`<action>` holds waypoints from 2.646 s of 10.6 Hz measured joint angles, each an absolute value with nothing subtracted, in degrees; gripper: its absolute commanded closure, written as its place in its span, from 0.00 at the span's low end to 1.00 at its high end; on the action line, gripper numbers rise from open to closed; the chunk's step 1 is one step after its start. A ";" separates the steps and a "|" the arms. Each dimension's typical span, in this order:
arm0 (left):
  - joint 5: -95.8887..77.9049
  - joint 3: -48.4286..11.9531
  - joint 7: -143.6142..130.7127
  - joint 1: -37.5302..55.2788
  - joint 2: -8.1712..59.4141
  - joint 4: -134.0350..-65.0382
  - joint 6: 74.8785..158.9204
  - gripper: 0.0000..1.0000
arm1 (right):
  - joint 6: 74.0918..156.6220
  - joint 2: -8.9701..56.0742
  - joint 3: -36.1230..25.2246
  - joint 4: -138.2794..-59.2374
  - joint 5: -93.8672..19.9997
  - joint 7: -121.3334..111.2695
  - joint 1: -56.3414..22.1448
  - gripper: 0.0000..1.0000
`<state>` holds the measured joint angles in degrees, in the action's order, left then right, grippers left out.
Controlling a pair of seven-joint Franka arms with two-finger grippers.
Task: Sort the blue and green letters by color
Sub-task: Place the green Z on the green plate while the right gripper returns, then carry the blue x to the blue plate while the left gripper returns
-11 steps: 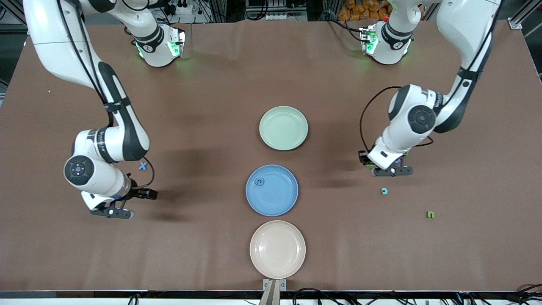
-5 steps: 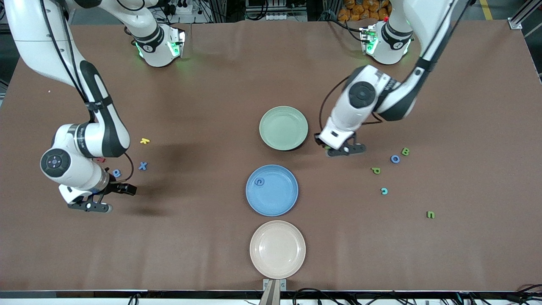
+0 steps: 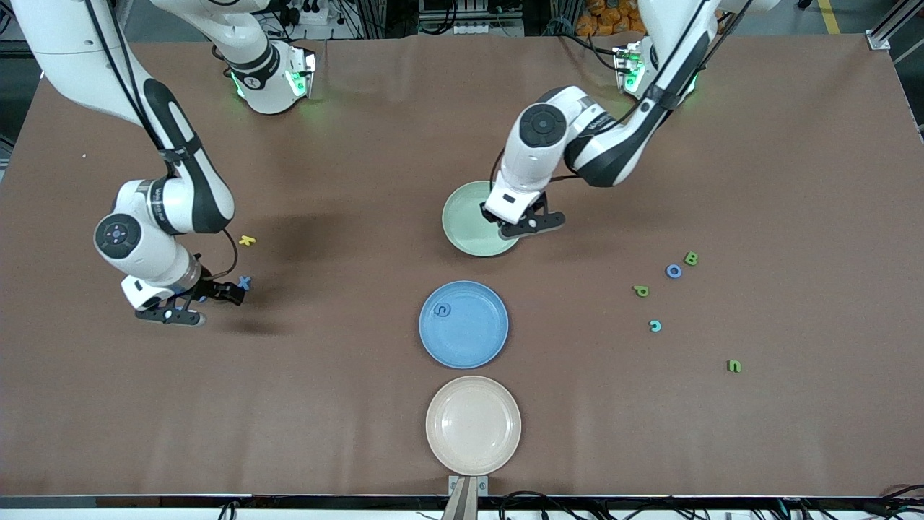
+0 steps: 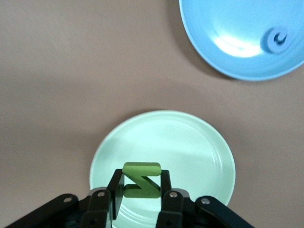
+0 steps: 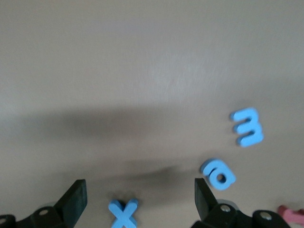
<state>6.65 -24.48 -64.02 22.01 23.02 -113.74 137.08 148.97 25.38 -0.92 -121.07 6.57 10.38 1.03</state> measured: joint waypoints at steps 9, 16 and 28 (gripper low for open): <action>9.20 -23.38 -74.47 27.01 27.02 -110.15 134.75 0.00 | 155.11 25.34 -0.21 -128.05 6.53 10.61 1.06 0.80; 17.14 -22.05 -48.61 13.32 20.07 -104.56 119.45 0.00 | 149.98 24.94 2.63 -124.29 6.33 14.03 1.01 0.90; 11.73 -22.98 -12.59 -8.98 20.01 -119.55 136.74 0.00 | 144.04 32.99 6.22 -100.27 -9.44 31.16 -18.10 0.86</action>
